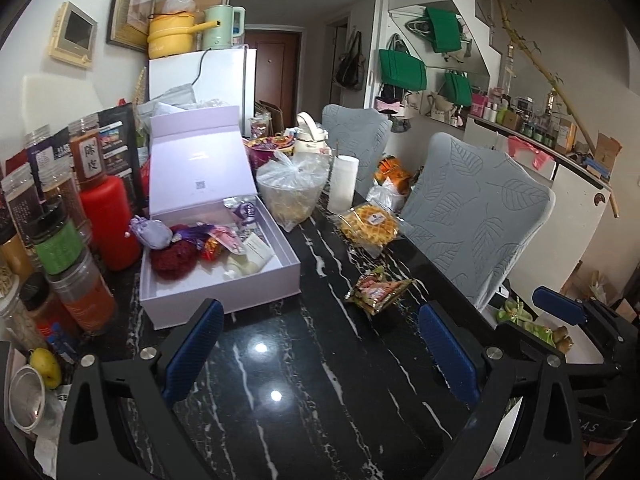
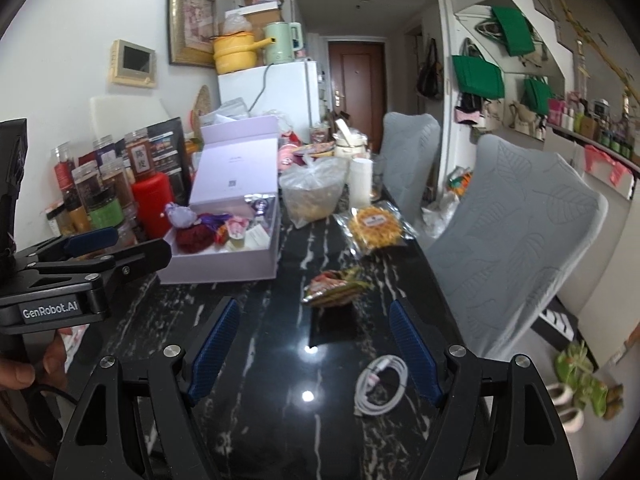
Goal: Organize soft objects
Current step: 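Withdraw both grippers from the box toward the snack bag and cable, then grasp the cereal snack bag with the left gripper while the right grasps the white cable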
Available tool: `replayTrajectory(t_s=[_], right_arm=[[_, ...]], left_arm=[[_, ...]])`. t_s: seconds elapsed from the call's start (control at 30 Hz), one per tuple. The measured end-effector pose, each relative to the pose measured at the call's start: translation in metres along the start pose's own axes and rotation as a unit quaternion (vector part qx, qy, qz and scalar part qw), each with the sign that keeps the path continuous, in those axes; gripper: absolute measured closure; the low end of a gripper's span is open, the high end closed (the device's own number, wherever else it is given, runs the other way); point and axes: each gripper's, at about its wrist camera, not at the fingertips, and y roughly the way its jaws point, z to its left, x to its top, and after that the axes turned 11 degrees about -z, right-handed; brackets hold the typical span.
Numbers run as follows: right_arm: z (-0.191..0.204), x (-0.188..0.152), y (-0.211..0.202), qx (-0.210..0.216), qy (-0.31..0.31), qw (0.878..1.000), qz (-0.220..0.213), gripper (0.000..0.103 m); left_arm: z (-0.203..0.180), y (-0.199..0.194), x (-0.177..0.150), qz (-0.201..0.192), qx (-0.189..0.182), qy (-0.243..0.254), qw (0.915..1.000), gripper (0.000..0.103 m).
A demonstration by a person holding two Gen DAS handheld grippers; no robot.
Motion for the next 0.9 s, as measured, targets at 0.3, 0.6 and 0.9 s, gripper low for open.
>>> replayTrajectory(t_s=[0.3, 0.6, 0.9], right_arm=[[-0.026, -0.019, 0.004, -0.021, 0.023, 0.999, 0.017, 0.025], [-0.045, -0.043, 0.025, -0.053, 0.031, 0.997, 0.049, 0.025], [-0.052, -0.072, 0.057, -0.055, 0.041, 0.994, 0.083, 0.025]], left_arm=[[-0.024, 0.031, -0.015, 0.03, -0.047, 0.006, 0.9985, 0.003], [-0.034, 0.063, -0.03, 0.06, -0.06, 0.021, 0.9962, 0.003], [-0.032, 0.095, -0.045, 0.087, -0.064, 0.03, 0.9936, 0.003]])
